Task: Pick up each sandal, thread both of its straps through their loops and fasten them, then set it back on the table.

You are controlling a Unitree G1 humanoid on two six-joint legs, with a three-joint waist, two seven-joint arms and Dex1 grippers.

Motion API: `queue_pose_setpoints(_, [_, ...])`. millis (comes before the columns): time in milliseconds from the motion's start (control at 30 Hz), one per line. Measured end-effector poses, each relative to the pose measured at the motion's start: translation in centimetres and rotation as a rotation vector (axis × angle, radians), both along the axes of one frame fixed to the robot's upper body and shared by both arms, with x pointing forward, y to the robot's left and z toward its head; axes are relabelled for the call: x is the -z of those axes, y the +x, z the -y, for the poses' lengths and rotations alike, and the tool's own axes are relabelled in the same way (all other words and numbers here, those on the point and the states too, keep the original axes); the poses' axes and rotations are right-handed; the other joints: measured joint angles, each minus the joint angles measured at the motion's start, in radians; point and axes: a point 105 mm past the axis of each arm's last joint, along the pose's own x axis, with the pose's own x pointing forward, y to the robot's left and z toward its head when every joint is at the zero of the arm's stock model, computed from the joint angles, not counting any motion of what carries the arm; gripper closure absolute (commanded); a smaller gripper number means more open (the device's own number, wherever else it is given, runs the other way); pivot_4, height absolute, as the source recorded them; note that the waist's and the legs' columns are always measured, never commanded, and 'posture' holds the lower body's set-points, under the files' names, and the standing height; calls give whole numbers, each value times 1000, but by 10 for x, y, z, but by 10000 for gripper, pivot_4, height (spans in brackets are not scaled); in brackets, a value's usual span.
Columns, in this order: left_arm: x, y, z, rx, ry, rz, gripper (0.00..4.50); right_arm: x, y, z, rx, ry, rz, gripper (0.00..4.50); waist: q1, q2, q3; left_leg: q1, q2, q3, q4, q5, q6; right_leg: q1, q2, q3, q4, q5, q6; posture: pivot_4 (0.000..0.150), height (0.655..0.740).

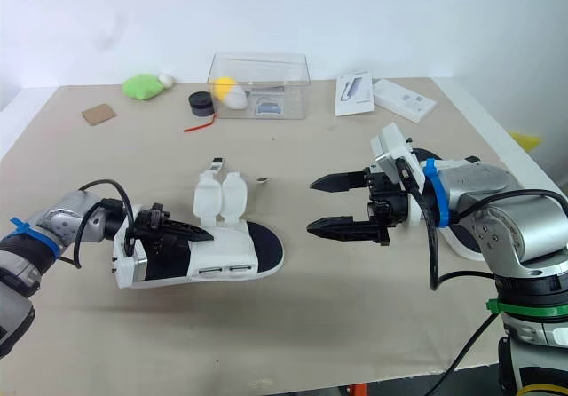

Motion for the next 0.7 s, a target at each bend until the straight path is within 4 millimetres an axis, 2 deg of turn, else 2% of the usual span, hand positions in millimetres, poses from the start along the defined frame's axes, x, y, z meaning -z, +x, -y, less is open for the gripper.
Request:
queue_pose_setpoints(133, [-5,7,-5,-64,-11,-14,2274,0,0,0,2,0,5,0,0,0,0,0,0,0,0,0,0,0,0,0,0,0,0,1500,7400])
queue_pose_setpoints(167, [-6,8,-6,-74,-15,-15,243,0,0,0,2,0,6,0,0,0,0,0,0,0,0,0,0,0,0,0,0,0,0,1500,7400])
queue_pose_setpoints(300, [-6,5,-11,-105,-30,-47,243,3,-1,-7,-11,-1,23,0,-5,0,0,1,1,0,0,0,0,0,0,1,0,0,0,1500,7400])
queue_pose_setpoints(400, [-1,7,-23,-221,-60,-137,0,20,5,-12,22,-33,30,8445,-8,0,0,2,1,0,0,0,0,0,1,1,1,0,0,1500,7400])
queue_pose_setpoints(467, [-8,14,-33,-336,-141,-217,0,38,9,-17,54,-47,30,18234,-8,0,0,2,1,0,0,0,0,0,1,0,2,-1,0,1500,7400])
queue_pose_setpoints(500, [-10,15,-34,-354,-162,-232,0,40,10,-19,60,-48,31,22231,-8,0,0,2,2,0,0,0,-1,0,1,0,2,-1,0,1500,7400])
queue_pose_setpoints(633, [-7,6,-40,-417,-235,-367,0,57,15,-31,100,-47,50,41248,-8,0,0,3,2,0,0,0,-1,0,1,1,3,-1,0,1500,7400])
queue_pose_setpoints(667, [-7,4,-41,-430,-257,-392,0,61,16,-35,108,-42,56,44411,-8,0,0,3,2,0,0,1,-1,1,1,0,3,-1,-1,1500,7400])
queue_pose_setpoints(700, [-10,5,-43,-455,-299,-420,0,65,17,-40,117,-35,67,44411,-8,0,0,3,2,0,0,1,-1,0,1,1,3,-1,0,1500,7400])
